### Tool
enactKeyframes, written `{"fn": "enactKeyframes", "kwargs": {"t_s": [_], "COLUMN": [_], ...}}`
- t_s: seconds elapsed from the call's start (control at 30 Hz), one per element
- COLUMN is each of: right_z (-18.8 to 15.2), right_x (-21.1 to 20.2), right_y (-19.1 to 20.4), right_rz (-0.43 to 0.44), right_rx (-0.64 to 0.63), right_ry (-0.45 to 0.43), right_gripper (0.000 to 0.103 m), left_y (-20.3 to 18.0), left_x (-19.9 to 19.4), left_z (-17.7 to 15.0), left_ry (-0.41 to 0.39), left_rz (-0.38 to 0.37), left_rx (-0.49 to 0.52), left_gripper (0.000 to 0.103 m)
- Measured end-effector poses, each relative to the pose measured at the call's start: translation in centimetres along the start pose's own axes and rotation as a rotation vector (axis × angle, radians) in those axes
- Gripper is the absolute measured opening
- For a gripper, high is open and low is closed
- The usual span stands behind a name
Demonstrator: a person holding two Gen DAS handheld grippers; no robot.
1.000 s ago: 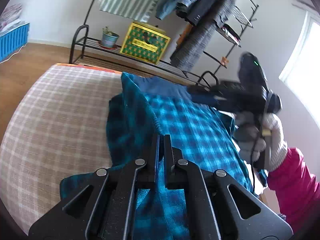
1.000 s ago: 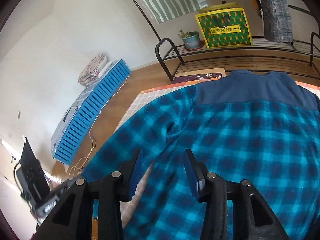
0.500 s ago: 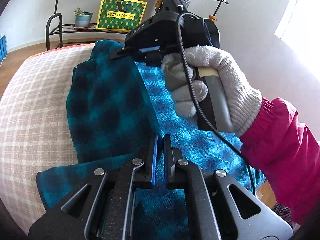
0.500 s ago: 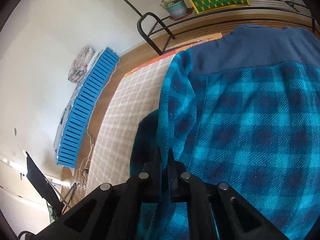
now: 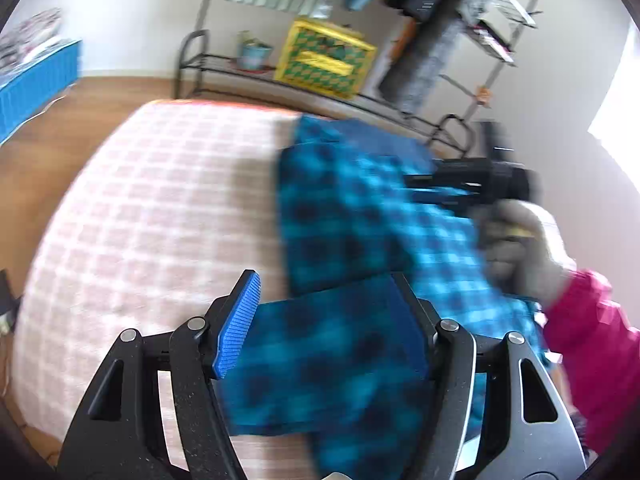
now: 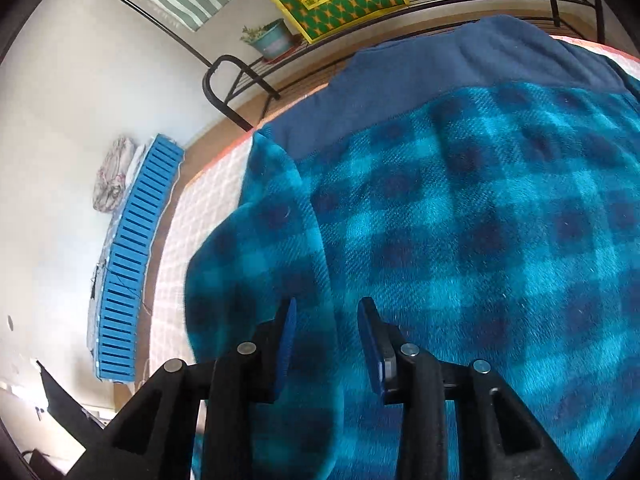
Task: Fold large clothes
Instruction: 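Lift the gripped side edge and fold it toward the jacket's center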
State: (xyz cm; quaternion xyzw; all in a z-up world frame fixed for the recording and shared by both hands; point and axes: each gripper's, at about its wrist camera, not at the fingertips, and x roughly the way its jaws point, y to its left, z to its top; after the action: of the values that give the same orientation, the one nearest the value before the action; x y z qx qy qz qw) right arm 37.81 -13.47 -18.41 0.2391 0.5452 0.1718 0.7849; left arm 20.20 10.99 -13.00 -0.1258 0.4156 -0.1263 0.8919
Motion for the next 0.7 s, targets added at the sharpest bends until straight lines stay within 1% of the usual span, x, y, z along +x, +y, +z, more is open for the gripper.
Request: {"fn": "enactKeyframes", "kwargs": {"t_s": [0.07,0.17,0.23,0.33,0.37,0.4,0.43,0.47,0.5,0.53,0.57,0.63,0.7], "right_z": [-1.4,-4.8,-7.5,-11.3,-12.3,-13.1,-14.1,-14.7,-15.7,-16.1,-16.4,-17.2,-17.3], "right_x": [-2.1,-5.1,-6.7,-9.0,-9.4,-9.8,-10.2,-10.6,-11.0,-11.1,-11.3,-11.5,-11.8], "right_y": [0.4,1.2,1.1,0.3,0.2,-0.1,-0.6,-0.8,-1.1,-1.3,-1.4,-1.9,-2.0], "right_rz": [0.02,0.033,0.032,0.034,0.032,0.031,0.029,0.025,0.017,0.005,-0.007,-0.017,-0.022], "right_rx": [-0.042,-0.101,-0.125,-0.146,-0.146,-0.141,-0.136,-0.133,-0.135,-0.14,-0.146,-0.148,-0.158], "right_ry": [-0.007,0.004,0.016,0.031,0.037,0.041,0.041,0.037,0.029,0.023,0.018,0.016,0.015], "right_gripper": [0.036,0.038,0.038,0.038,0.038,0.038,0.038,0.038,0.038,0.038,0.038,0.038,0.038], "left_y": [2.9,6.1,7.2,8.1,8.1,7.8,7.6,7.4,7.5,7.3,6.8,5.0,2.4], "left_x": [1.0,3.4,4.8,6.6,6.7,6.7,7.0,7.2,7.4,7.1,6.5,4.4,1.7], "left_z": [-0.7,-2.5,-3.5,-4.3,-4.5,-4.5,-4.5,-4.6,-4.4,-4.4,-4.2,-3.9,-3.9], "left_ry": [0.051,0.143,0.192,0.234,0.215,0.195,0.198,0.206,0.211,0.195,0.179,0.134,0.091], "left_rz": [0.047,0.074,0.087,0.083,0.093,0.11,0.106,0.073,0.054,0.046,0.024,-0.019,-0.085], "left_rx": [-0.074,-0.175,-0.201,-0.211,-0.2,-0.175,-0.158,-0.162,-0.177,-0.18,-0.167,-0.136,-0.089], "left_gripper": [0.067,0.067,0.067,0.067,0.062,0.044,0.031,0.004,0.004,0.004,0.0,0.0,0.0]}}
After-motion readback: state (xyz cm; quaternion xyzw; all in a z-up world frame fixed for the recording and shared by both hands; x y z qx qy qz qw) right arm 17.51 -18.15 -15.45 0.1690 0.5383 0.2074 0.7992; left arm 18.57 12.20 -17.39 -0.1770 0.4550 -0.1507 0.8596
